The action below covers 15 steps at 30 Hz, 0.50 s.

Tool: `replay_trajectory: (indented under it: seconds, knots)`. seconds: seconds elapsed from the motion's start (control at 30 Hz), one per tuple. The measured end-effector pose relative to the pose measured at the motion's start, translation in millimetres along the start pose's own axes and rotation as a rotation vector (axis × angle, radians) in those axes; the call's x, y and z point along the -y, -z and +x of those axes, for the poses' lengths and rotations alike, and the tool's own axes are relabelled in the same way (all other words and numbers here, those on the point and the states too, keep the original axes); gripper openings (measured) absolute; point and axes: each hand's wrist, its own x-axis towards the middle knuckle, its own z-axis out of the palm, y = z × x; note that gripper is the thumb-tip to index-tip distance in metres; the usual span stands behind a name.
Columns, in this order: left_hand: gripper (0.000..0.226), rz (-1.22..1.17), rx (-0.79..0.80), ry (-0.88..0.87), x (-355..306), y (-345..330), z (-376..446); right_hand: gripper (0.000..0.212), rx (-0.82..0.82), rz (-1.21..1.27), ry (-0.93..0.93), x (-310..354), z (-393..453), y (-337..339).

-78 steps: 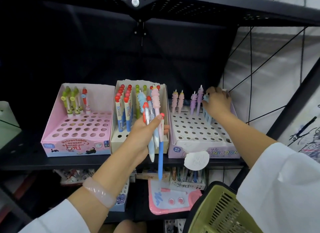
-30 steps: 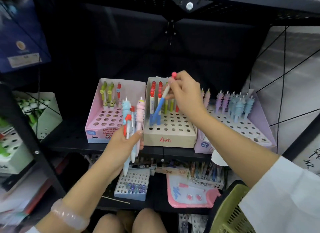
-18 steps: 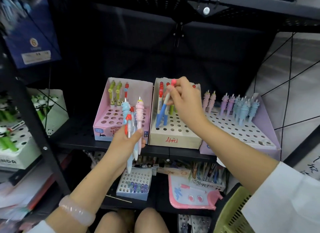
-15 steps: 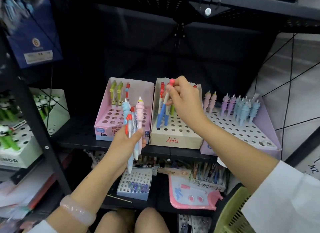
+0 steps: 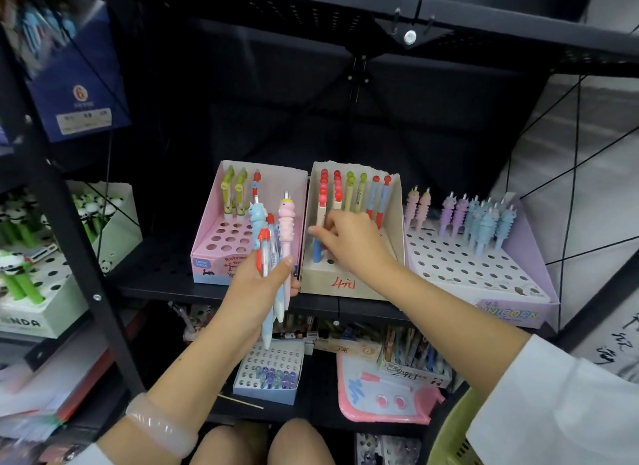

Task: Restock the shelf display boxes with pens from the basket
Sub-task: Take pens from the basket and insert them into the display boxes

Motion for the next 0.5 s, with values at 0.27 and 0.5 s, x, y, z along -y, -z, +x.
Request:
replay_trajectory:
  seconds: [0.27,0.5]
  knots:
    - [0.007,0.055,0.052,-0.087,-6.1,-22.8,-4.7,0.007,0.048,0.600,-0.050,12.9,-22.2,18.8]
    - [0.016,0.051,0.106,-0.084,-10.3,-51.7,-6.9,0.011,0.073,0.853,-0.221,-14.0,-28.0,45.2]
